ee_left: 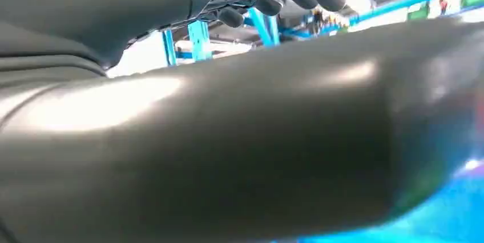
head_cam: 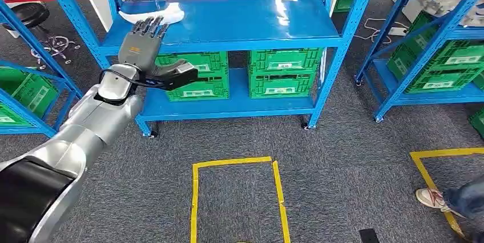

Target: Take the parts from the cabinet and place them on the table.

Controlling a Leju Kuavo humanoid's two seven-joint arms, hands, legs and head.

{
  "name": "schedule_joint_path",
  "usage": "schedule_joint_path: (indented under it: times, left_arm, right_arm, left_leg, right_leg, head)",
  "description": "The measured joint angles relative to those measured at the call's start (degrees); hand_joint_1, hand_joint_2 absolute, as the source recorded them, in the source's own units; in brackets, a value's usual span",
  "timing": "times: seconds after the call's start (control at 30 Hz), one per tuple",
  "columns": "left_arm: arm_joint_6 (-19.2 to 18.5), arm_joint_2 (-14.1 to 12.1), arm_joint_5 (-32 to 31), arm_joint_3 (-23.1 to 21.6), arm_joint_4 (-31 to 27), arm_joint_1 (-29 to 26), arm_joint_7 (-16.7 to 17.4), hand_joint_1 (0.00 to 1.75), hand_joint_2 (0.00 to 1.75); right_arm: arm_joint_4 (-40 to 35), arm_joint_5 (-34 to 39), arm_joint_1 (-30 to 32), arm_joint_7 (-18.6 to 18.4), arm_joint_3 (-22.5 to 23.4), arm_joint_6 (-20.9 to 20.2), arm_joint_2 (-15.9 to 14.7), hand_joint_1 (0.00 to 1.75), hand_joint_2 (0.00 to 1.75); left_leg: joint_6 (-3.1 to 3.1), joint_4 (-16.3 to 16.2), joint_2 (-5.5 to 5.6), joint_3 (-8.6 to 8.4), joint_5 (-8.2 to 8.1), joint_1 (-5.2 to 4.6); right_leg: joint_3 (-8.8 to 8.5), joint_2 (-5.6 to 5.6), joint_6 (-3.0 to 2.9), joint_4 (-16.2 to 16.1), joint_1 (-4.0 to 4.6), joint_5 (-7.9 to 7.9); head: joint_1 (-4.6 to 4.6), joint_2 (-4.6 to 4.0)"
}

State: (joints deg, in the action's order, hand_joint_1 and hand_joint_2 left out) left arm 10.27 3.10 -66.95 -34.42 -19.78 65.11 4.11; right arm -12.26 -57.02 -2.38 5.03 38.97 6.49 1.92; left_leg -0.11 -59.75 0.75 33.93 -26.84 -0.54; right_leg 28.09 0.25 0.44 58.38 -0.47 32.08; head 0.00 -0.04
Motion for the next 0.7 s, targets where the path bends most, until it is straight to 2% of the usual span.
schedule_joint_path:
  times: [0.07, 0.1, 0.13, 0.17, 0.2, 0.3, 0.33, 0.37, 0.4, 0.47, 0.5, 0.53, 0.57, 0.63, 0.7]
  left_arm:
    - [-0.6, -0.6, -0.2, 0.0, 0.5, 0.0, 0.4, 0.00, 0.00]
    - [-1.0, -1.0, -0.3, 0.0, 0.6, 0.0, 0.5, 0.00, 0.00]
    - [-1.4, -1.5, -0.3, 0.0, 0.7, 0.0, 0.6, 0.00, 0.00]
    - [-1.6, -1.7, -0.2, 0.0, 0.6, -0.1, 0.6, 0.00, 0.00]
    - [-1.7, -2.0, 0.0, 0.0, 0.7, 0.1, 0.5, 0.00, 0.00]
    - [-2.6, -2.8, 0.0, 0.0, 1.2, -0.1, 0.5, 0.00, 0.00]
    - [-2.8, -3.0, -0.1, 0.0, 1.4, -0.5, 0.4, 0.00, 0.00]
    - [-2.9, -3.2, -0.1, 0.0, 1.5, -1.0, 0.2, 0.00, 0.00]
    - [-2.8, -3.4, -0.1, 0.0, 1.6, -1.5, 0.1, 0.00, 0.00]
    - [-2.8, -3.7, -0.2, 0.0, 1.8, -2.0, 0.0, 0.00, 0.00]
    - [-2.8, -3.9, -0.2, 0.1, 1.9, -2.0, 0.0, 0.00, 0.00]
    - [-2.9, -4.2, -0.1, 0.2, 1.9, -2.0, 0.0, 0.00, 0.00]
    - [-2.9, -4.3, -0.2, 0.2, 1.9, -2.1, 0.0, 0.00, 0.00]
    - [-3.1, -4.4, -0.2, 0.2, 2.0, -2.2, 0.0, 0.00, 0.00]
    - [-3.2, -4.8, -0.3, 0.2, 1.9, -2.1, 0.1, 0.00, 0.00]
  right_arm:
    - [0.0, 0.0, 0.0, -0.7, 0.1, -0.1, 0.1, 0.00, 0.00]
    - [0.1, 0.0, 0.0, -0.8, 0.2, -0.1, 0.3, 0.00, 0.00]
    - [0.1, -0.1, -0.1, -0.8, 0.3, -0.1, 0.4, 0.00, 0.00]
    - [0.1, -0.2, -0.2, -0.8, 0.4, -0.1, 0.4, 0.00, 0.00]
    - [0.2, -0.3, -0.3, -0.7, 0.5, -0.1, 0.5, 0.00, 0.00]
    - [0.2, -0.5, -0.4, -0.7, 0.6, -0.2, 0.6, 0.00, 0.00]
    - [0.2, -0.5, -0.3, -0.6, 0.7, -0.2, 0.6, 0.00, 0.00]
    - [0.3, -0.5, -0.3, -0.5, 0.8, -0.2, 0.6, 0.00, 0.00]
    - [0.3, -0.5, -0.3, -0.5, 0.9, -0.1, 0.6, 0.00, 0.00]
    - [0.3, -0.5, -0.3, -0.6, 0.9, 0.0, 0.6, 0.00, 0.00]
    - [0.4, -0.4, -0.2, -0.7, 0.9, -0.1, 1.0, 0.00, 0.00]
    - [0.7, -0.2, -0.3, -0.8, 1.0, -0.4, 1.4, 0.00, 0.00]
    - [0.7, 0.1, -0.3, -0.9, 1.3, -0.5, 1.3, 0.00, 0.00]
    - [0.7, 0.5, -0.3, -0.7, 1.9, -0.7, 1.4, 0.00, 0.00]
    - [0.7, 0.5, -0.4, -0.5, 2.0, -1.0, 1.6, 0.00, 0.00]
  left_leg:
    - [0.01, 0.0, -0.01, 0.00, -0.01, -0.01]
    - [0.37, -0.3, 0.01, 0.09, -0.25, -0.38]
    - [0.99, 0.8, 0.02, -0.25, 0.02, -0.32]
    - [1.17, 2.8, -0.14, -1.49, 0.95, 0.66]
    - [1.35, 3.8, -0.25, -2.03, 1.21, 0.52]
    - [1.38, 4.0, -0.52, -2.08, 1.28, 0.65]
    - [1.23, 3.9, -0.47, -2.08, 1.13, 0.74]
    - [0.94, 3.8, -0.38, -2.13, 0.94, 0.92]
    - [0.52, 3.5, -0.31, -2.19, 0.65, 1.18]
    - [-0.89, 1.8, -0.22, -2.15, -0.70, 2.16]
    - [-1.69, 0.9, -0.20, -1.80, -1.43, 2.04]
    - [-2.25, -0.4, -0.10, -1.09, -1.99, 1.86]
    - [-2.33, -0.1, 0.07, -0.99, -1.88, 1.77]
    - [-2.52, 0.3, 0.24, -1.22, -1.76, 1.87]
    - [-2.97, -0.7, -0.06, -0.85, -2.57, 2.02]
  right_leg:
    - [0.00, 0.00, 0.00, 0.0, 0.00, 0.00]
    - [-0.09, 0.05, 0.35, -0.7, -0.46, -0.23]
    - [-0.36, -0.01, 0.56, -1.2, -0.30, -0.34]
    - [-0.66, -0.06, 0.60, -1.1, -0.21, -0.29]
    - [0.26, -0.07, 0.66, 0.6, -0.12, 0.36]
    - [8.02, -0.01, 1.01, 12.8, -0.54, 4.56]
    - [10.46, -0.01, 1.24, 15.8, -0.77, 4.73]
    - [11.55, -0.03, 1.53, 16.0, -1.06, 3.37]
    - [11.31, -0.06, 1.87, 13.6, -1.42, 0.80]
    - [8.21, -0.28, 3.10, 3.9, -2.36, -6.04]
    - [7.86, -0.11, 3.75, 2.9, -2.24, -4.84]
    - [7.67, 0.41, 2.36, 2.5, -2.07, -4.71]
    - [7.98, 0.29, 1.37, 3.1, -2.03, -4.56]
    - [8.15, 0.25, 0.43, 3.4, -1.89, -4.30]
    - [7.78, 0.39, -0.45, 3.3, -2.01, -4.10]
  head:
    - [0.00, 0.00]
    - [-0.02, 0.00]
    - [0.00, 0.00]
    - [0.00, 0.00]
    - [0.13, 0.00]
    - [0.33, 0.00]
    - [0.26, 0.00]
    - [0.31, 0.00]
    - [0.31, 0.00]
    - [0.33, 0.00]
    - [0.47, 0.00]
    - [1.05, 0.00]
    - [0.76, 0.00]
    - [0.68, 0.00]
    - [0.41, 0.00]
